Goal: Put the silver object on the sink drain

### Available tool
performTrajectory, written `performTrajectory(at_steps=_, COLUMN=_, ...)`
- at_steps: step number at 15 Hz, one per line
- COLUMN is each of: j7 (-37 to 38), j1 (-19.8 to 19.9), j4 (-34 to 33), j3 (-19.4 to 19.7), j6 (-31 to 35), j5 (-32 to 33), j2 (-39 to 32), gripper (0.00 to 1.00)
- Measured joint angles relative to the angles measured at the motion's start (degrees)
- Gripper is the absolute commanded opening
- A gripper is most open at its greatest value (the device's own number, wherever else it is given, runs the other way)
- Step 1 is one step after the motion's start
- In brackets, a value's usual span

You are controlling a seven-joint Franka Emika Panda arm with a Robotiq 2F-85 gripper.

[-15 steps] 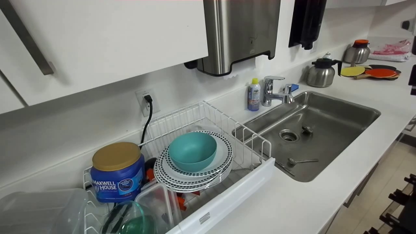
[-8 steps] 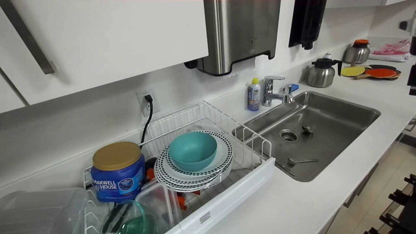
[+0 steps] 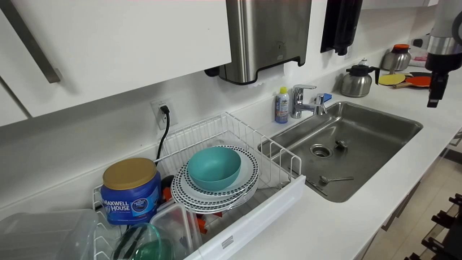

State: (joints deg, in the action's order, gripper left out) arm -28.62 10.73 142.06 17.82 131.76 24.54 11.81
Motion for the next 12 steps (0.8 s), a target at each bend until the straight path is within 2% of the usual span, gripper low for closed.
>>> performTrajectory(at_steps=4, j7=-10.8, j1=0.8, j4=-5.8, j3=1.6, j6=5.4, j5=-1.6, j2=-10.1, gripper=1.0)
performTrajectory(at_steps=9, j7=-11.0, j1=1.4, j4=-6.4, j3=0.9, j6=5.4, j5=-1.6, j2=-11.6, gripper=1.0)
performTrajectory(at_steps=12, j7=-9.6, j1=1.8, j4=-6.2, j3=0.8, j6=10.2, j5=-2.8, j2=-13.1, gripper=1.0)
